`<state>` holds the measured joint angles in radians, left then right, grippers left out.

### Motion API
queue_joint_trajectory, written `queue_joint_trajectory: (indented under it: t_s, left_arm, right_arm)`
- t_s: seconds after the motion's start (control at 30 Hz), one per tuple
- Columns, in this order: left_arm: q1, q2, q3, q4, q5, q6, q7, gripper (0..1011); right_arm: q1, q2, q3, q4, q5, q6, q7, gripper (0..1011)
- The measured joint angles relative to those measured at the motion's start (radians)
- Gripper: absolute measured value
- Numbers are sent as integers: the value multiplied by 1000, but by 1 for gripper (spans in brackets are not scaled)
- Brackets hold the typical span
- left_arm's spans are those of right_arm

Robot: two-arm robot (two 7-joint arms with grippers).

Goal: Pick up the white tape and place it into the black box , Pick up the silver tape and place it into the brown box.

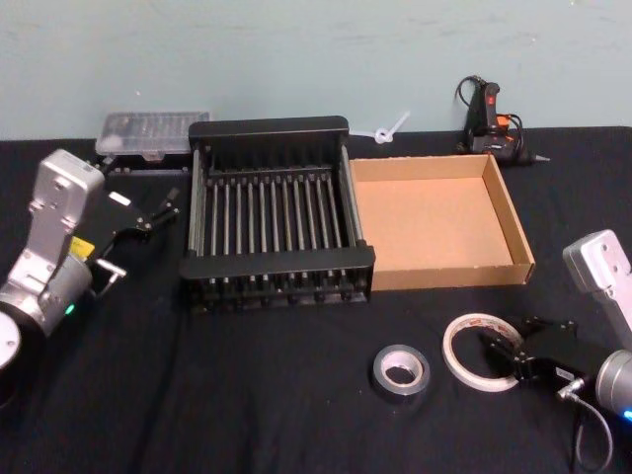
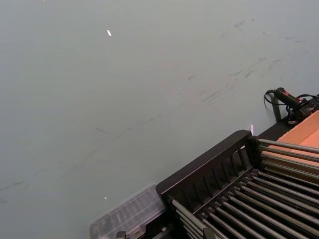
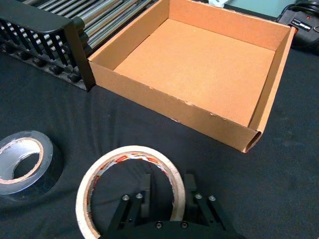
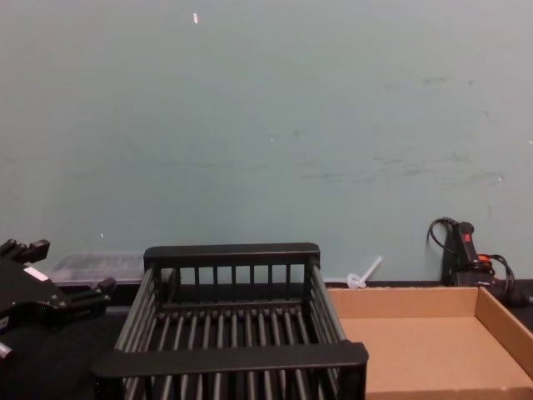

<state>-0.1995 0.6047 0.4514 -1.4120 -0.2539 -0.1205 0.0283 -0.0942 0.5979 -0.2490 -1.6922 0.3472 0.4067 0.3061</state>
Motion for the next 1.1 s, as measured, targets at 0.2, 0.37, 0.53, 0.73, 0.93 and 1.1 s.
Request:
queue_joint_trajectory:
  t_s: [0.2,0.37,0.53,0.73,0.93,1.1]
  left_arm:
    - [0,0,0,0,0,0,0,1001]
    - [0,0,0,0,0,0,0,1001]
    - [0,0,0,0,0,0,0,1001]
    - [0,0,0,0,0,0,0,1001]
    - [0,0,0,0,0,0,0,1001]
    - [0,0,0,0,0,0,0,1001]
  right_arm:
    - [0,0,0,0,0,0,0,244]
    - [0,0,0,0,0,0,0,116]
    - [0,0,0,0,0,0,0,104]
    - [0,0,0,0,0,0,0,104]
    - [0,0,0,0,0,0,0,104]
    - [0,0,0,0,-2,-1,0,104]
